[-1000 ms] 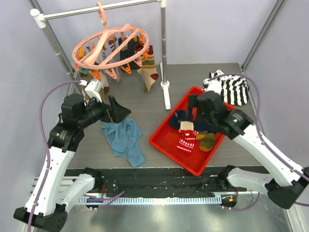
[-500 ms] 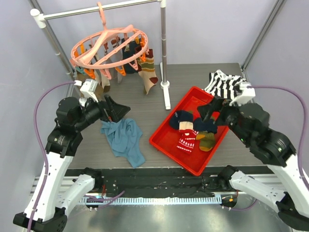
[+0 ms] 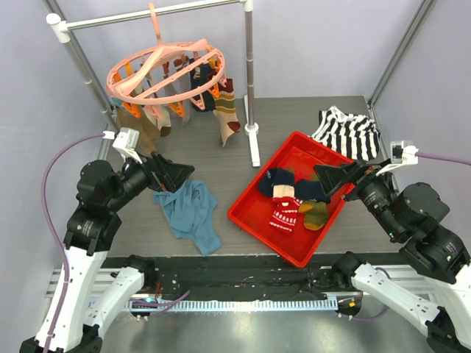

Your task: Remove the socks clipped to the hanger

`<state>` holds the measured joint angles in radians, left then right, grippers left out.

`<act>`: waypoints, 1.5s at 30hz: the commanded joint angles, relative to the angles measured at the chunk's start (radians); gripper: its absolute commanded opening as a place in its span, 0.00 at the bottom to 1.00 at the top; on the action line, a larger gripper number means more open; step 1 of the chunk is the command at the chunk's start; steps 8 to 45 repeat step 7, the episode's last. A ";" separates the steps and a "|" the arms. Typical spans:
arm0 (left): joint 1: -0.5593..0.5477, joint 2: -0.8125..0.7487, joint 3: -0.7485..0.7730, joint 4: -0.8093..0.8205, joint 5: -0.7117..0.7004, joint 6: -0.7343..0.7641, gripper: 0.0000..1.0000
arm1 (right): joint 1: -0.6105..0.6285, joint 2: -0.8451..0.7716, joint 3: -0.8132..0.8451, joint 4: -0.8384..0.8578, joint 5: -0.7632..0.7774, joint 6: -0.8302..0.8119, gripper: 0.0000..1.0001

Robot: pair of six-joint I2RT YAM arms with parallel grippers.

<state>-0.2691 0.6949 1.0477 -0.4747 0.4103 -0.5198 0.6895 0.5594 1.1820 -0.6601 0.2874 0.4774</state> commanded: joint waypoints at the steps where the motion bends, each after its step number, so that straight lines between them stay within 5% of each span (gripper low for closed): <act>1: -0.004 -0.008 0.012 0.027 -0.011 0.006 1.00 | -0.002 0.022 -0.010 0.051 -0.034 0.007 0.99; 45: -0.004 -0.006 0.014 0.027 -0.013 0.010 1.00 | -0.002 0.025 -0.024 0.057 -0.033 0.001 0.99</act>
